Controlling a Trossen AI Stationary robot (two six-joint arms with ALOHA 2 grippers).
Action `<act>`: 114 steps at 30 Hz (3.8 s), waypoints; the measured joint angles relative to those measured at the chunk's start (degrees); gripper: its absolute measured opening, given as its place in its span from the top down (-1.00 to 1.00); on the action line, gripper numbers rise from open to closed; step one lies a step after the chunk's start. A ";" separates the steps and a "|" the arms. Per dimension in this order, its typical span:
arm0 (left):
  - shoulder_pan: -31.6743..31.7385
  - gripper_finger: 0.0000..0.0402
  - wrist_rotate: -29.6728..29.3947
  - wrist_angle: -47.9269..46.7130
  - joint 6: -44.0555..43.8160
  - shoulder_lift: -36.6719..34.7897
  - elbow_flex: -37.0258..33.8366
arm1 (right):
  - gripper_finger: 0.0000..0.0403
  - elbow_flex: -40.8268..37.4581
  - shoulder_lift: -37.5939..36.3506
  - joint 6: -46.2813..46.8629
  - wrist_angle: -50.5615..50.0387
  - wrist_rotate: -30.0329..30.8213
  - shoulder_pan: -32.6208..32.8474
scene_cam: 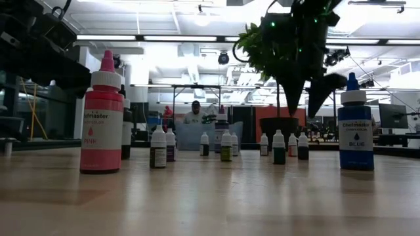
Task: Pick & Place food coloring
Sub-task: Put the small orange food coloring bottle into the black bin
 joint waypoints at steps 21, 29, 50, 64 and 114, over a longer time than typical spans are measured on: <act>-0.01 0.19 0.00 0.00 -0.02 0.00 0.00 | -0.25 -4.72 7.35 -0.40 13.09 -3.07 -1.39; 0.00 0.19 0.00 0.00 0.00 0.00 0.00 | -0.25 -4.69 7.52 -2.22 13.08 -3.43 -3.09; -0.02 0.19 0.00 -0.01 -0.02 0.02 0.00 | -0.02 -4.69 7.52 -4.24 12.47 -4.71 -3.82; -0.01 0.19 0.00 0.00 -0.01 0.00 0.00 | 0.25 -4.67 10.45 -5.78 15.66 -7.02 -3.78; 0.00 0.19 0.02 0.00 -0.01 0.02 0.00 | 0.67 20.33 3.98 -15.13 -4.14 2.37 -3.78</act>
